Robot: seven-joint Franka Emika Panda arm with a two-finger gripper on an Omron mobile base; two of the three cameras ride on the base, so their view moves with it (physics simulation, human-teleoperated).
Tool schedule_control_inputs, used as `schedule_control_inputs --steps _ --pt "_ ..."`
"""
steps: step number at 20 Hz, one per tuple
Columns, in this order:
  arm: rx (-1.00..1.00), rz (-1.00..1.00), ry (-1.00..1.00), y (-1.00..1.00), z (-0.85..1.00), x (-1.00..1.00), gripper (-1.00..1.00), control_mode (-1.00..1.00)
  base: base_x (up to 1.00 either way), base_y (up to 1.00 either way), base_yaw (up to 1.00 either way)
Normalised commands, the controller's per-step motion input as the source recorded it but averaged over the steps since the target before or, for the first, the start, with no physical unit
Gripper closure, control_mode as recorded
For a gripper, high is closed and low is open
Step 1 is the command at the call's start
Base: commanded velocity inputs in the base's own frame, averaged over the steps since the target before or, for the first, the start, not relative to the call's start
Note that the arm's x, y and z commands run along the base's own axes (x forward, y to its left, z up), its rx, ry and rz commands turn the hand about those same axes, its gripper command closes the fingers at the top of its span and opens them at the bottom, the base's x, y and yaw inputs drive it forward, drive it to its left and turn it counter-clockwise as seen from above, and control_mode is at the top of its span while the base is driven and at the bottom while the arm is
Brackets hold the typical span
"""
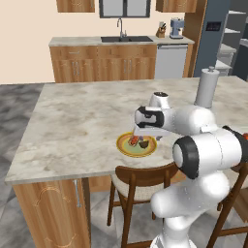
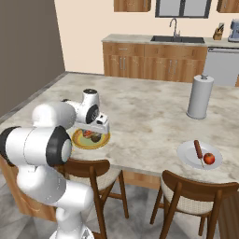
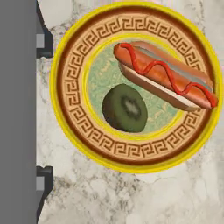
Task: Pick up the apple and kiwi from the fridge and place one fruit on each plate on the dining counter.
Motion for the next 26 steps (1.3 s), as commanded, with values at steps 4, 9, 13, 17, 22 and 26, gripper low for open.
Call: schedule_control_inputs --steps 4,9,13,17,22,26 --pt "0.00 -0.02 -0.17 -0.08 0.77 -0.57 -1.00 -1.00 0.00 0.00 0.00" --pt "0.00 -0.01 -0.20 -0.08 0.74 -0.60 -1.00 -1.00 0.00 0.00 0.00" --pt "0.00 0.00 -0.26 -0.05 0.73 -0.51 -1.00 -1.00 0.00 0.00 0.00" --pt "0.00 0.01 -0.36 0.00 0.57 -0.49 -1.00 -1.00 0.00 0.00 0.00" --pt "0.00 0.00 -0.31 0.00 0.13 -0.56 -1.00 -1.00 0.00 0.00 0.00" --pt "0.00 0.00 -0.30 0.00 0.31 -0.76 -1.00 -1.00 0.00 0.00 0.00"
